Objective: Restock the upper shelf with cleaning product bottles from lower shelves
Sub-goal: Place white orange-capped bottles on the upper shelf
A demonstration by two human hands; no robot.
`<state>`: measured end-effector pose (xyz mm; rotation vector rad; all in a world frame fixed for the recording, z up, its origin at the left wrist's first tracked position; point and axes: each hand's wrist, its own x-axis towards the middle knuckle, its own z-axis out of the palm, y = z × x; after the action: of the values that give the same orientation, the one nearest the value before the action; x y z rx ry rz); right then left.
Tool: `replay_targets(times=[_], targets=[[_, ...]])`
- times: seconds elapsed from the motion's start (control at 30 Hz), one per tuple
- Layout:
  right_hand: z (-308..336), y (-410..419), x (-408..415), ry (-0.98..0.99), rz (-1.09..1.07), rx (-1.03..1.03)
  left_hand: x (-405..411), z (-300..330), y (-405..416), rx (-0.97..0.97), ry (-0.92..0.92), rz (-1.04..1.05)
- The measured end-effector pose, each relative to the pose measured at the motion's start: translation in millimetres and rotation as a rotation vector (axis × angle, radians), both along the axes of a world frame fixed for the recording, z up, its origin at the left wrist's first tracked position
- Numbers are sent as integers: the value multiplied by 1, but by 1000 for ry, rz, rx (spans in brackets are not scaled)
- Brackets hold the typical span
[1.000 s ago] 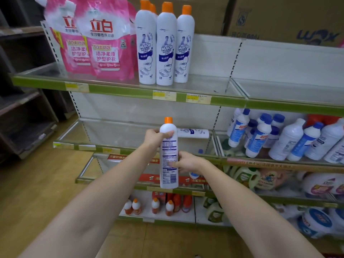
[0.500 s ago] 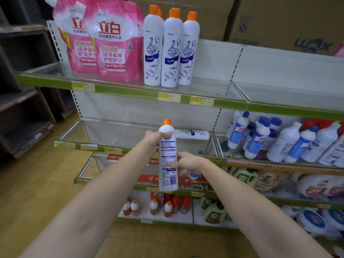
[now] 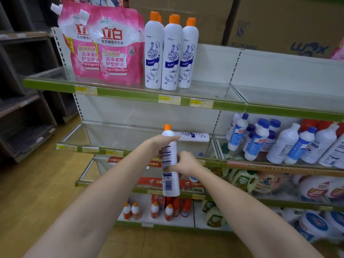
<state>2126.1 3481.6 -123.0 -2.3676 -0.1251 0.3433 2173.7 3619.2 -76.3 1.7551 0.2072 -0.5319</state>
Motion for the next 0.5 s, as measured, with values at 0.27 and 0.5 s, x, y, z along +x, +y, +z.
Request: replay_targets(times=[0.27,0.5], targets=[[9,16,1,-184,56,-192,17,-7,8,-38,-133,269],[7,9,16,145,64,237,13,15,26,-404,-146,217]])
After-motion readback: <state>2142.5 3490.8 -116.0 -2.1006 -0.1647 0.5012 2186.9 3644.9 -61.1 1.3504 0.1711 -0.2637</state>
